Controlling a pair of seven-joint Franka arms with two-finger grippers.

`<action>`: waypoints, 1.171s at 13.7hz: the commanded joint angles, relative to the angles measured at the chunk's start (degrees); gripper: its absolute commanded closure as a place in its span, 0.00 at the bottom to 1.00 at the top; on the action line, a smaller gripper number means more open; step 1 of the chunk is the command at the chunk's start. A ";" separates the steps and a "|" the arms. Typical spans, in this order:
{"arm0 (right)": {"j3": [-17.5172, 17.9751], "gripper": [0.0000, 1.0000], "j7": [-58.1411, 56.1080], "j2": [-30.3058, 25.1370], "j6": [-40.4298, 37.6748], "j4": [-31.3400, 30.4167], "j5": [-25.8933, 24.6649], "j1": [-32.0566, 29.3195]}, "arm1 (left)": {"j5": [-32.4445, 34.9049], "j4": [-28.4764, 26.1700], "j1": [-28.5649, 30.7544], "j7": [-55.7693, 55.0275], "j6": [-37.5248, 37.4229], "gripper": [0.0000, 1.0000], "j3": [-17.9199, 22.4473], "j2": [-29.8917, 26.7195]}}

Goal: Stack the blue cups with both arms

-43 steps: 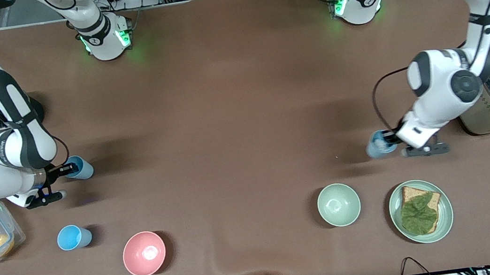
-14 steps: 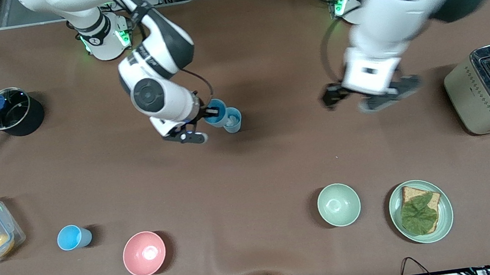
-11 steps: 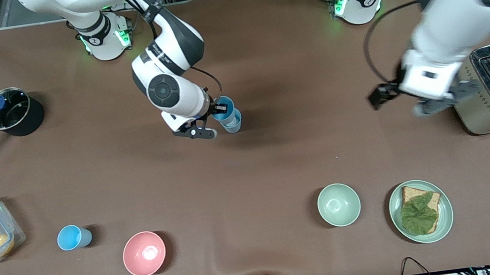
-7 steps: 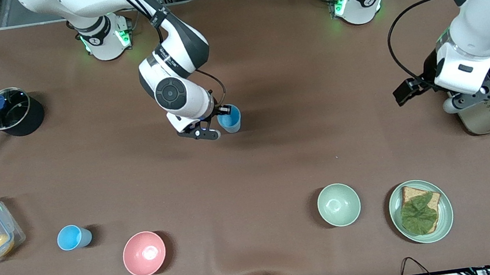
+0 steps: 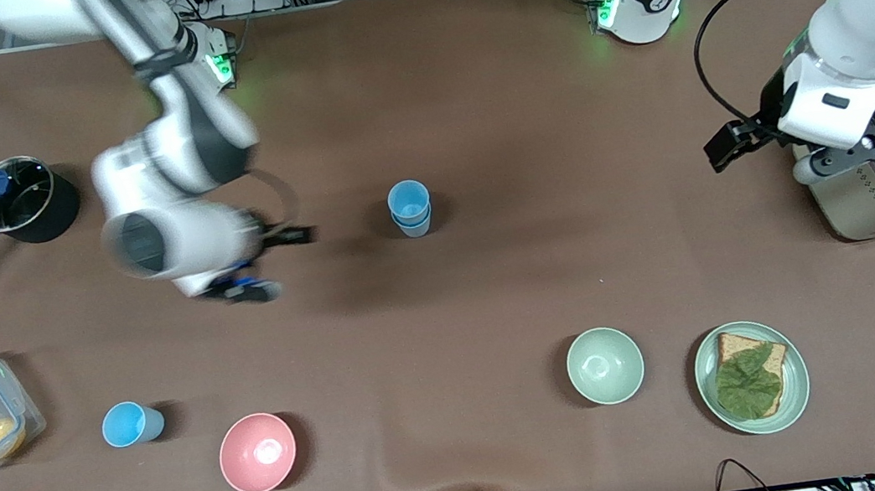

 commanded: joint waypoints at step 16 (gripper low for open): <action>-5.56 0.00 -28.56 -18.19 -18.94 11.80 -11.50 -13.42 | -3.37 2.34 0.30 14.15 -9.55 0.00 4.44 -7.58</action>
